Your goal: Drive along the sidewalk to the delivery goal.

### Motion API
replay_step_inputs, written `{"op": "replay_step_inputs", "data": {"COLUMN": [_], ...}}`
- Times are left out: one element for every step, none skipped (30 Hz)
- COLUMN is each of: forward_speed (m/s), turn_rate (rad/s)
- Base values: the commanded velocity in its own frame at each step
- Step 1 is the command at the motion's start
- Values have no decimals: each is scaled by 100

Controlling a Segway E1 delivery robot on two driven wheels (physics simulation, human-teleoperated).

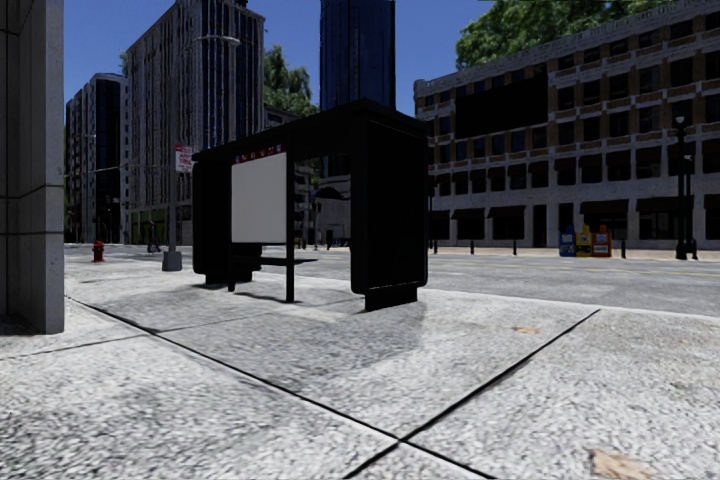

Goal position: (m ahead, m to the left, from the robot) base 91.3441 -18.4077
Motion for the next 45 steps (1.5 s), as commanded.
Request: {"op": "replay_step_inputs", "data": {"forward_speed": [200,200,200,200,200,200,200,200,200,200,200,200,200,200,200,200,200,200,200,200,200,200,199,198,196,194,194,193,193,193,193,193,193,193,192,192,192,192,192,192,192,192,192,192,192], "turn_rate": [120,120,120,120,120,120,113,109,62,18,18,3,0,0,0,0,0,0,0,-41,-41,-94,-111,-117,-120,-120,-120,-120,-68,-2,-2,0,0,0,0,0,0,0,0,0,0,0,0,0,0]}}
